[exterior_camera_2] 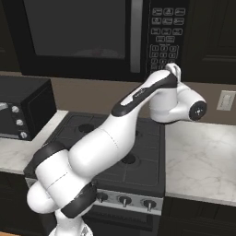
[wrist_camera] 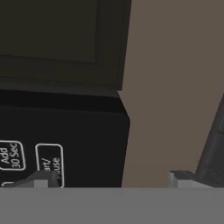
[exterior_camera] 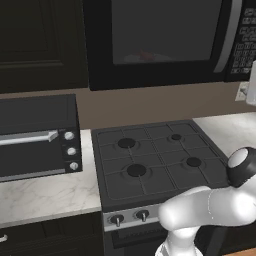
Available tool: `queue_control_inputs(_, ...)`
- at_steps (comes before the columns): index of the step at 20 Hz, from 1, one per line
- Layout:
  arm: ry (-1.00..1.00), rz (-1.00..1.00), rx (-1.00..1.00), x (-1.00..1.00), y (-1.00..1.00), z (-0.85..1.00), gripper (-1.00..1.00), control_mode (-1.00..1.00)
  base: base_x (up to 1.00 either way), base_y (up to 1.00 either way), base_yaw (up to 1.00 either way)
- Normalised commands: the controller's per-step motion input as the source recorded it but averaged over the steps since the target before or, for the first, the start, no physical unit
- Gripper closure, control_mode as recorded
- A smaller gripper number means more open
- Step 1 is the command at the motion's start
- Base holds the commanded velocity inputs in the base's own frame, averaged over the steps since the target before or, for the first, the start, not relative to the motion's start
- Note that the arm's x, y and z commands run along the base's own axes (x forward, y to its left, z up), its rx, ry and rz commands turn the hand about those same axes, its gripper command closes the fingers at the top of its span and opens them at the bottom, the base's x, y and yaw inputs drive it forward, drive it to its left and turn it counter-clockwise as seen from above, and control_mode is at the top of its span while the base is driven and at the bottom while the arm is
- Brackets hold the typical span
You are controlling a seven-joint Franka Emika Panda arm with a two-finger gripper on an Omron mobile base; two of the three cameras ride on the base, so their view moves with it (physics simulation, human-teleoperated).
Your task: Transport the fish from the fridge to the microwave and turn on the microwave.
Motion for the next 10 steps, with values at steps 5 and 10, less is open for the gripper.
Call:
queue_control_inputs(5,0.00,0.02,0.00,0.13,-0.03,-0.02,-1.00,-1.00,0.00,0.00,0.00)
queue_control_inputs(10,0.00,0.03,0.00,0.10,-0.07,-0.02,-1.00,-1.00,0.00,0.00,0.00)
